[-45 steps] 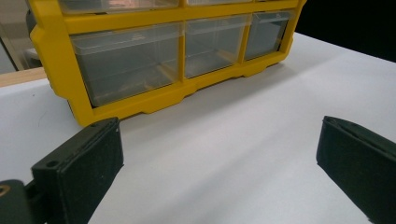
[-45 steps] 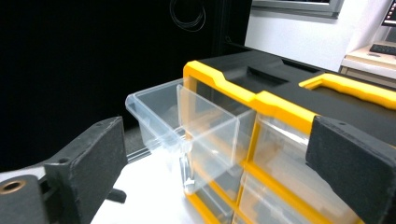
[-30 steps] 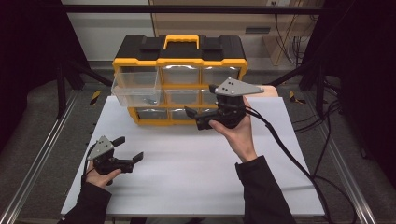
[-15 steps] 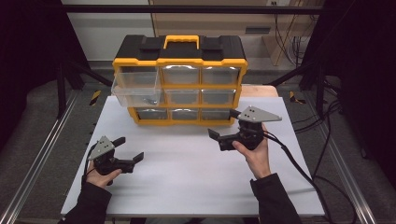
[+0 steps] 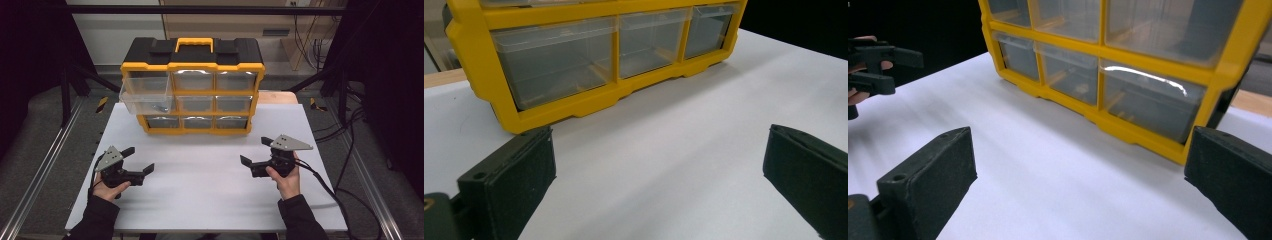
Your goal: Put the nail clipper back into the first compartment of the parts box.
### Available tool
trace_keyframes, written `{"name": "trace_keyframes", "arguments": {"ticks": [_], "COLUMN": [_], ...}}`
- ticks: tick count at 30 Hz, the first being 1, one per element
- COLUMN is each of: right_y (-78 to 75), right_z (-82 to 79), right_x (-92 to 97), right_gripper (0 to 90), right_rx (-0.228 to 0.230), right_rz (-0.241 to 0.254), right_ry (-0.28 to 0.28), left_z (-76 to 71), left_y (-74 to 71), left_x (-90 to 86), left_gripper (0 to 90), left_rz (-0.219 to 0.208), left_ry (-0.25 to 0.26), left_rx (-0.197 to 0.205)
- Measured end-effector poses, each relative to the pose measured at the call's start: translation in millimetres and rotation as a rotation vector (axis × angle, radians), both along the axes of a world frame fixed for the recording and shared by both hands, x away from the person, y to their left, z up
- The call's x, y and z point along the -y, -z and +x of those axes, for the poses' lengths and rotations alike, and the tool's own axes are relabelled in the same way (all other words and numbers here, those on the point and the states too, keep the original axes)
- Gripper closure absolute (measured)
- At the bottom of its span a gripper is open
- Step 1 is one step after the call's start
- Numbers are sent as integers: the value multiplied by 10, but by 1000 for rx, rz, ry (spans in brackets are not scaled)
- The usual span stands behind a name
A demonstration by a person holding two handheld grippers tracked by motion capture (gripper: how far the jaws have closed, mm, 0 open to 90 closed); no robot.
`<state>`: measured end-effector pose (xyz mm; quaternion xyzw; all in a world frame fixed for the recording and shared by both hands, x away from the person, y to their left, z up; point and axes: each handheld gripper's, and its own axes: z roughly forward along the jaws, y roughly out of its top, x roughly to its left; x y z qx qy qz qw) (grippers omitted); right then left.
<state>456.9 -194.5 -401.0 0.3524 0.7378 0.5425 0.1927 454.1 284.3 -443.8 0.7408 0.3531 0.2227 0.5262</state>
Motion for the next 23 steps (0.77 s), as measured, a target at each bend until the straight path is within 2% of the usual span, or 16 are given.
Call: {"name": "trace_keyframes", "arguments": {"ticks": [6,8,16,23], "right_y": [190,230,356,442], "right_z": [-58,-68,-114,-80], "right_x": [157,196,336,453], "right_gripper": [4,4,5,7], "right_rx": [8,14,12,-3], "right_rz": [21,14,34,30], "right_ry": [12,15,11,44], "left_z": [3,-3,-6,-5], "left_y": [4,1,0,-3], "left_x": [3,5,10,13], "left_gripper": [3,3,3,3], "left_rz": [6,4,5,6], "left_ry": [1,2,3,2], "left_rx": [-1,1,0,1]}}
